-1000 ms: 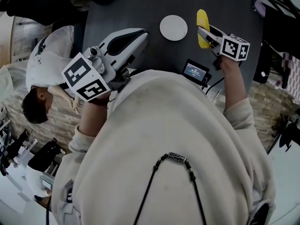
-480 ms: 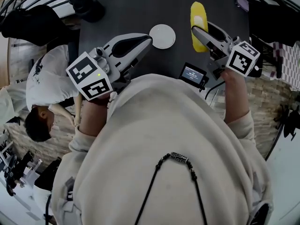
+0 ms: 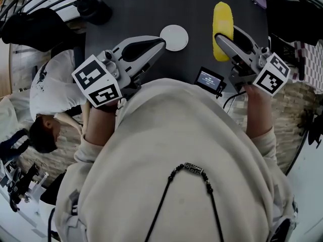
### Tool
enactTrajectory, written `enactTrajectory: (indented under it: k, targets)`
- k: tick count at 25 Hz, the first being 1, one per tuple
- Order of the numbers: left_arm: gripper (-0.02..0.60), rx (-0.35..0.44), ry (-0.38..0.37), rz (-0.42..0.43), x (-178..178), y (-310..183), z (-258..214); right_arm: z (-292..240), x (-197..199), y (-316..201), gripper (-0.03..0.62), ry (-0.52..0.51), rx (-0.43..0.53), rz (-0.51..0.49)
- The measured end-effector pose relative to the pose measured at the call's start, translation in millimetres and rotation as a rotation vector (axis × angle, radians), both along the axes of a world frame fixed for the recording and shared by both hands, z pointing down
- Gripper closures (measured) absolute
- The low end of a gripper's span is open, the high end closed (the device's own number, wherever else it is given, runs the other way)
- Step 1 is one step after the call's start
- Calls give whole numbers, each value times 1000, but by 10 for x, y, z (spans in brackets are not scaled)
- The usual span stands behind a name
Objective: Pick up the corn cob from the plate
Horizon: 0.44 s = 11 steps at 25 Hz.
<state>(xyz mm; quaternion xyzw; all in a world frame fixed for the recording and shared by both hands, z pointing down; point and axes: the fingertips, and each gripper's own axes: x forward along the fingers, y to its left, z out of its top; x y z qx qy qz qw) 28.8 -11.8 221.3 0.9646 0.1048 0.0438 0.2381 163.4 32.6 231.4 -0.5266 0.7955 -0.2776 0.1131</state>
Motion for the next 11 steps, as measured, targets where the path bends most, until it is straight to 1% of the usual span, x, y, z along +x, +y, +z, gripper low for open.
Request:
enactTrajectory:
  k: [3, 11]
  targets:
    - [578, 2, -6, 7, -18, -10, 3, -43, -52, -30, 349, -4, 15, -6]
    - [578, -5, -11, 0, -96, -68, 5, -14, -120, -121, 349, 4, 3, -13]
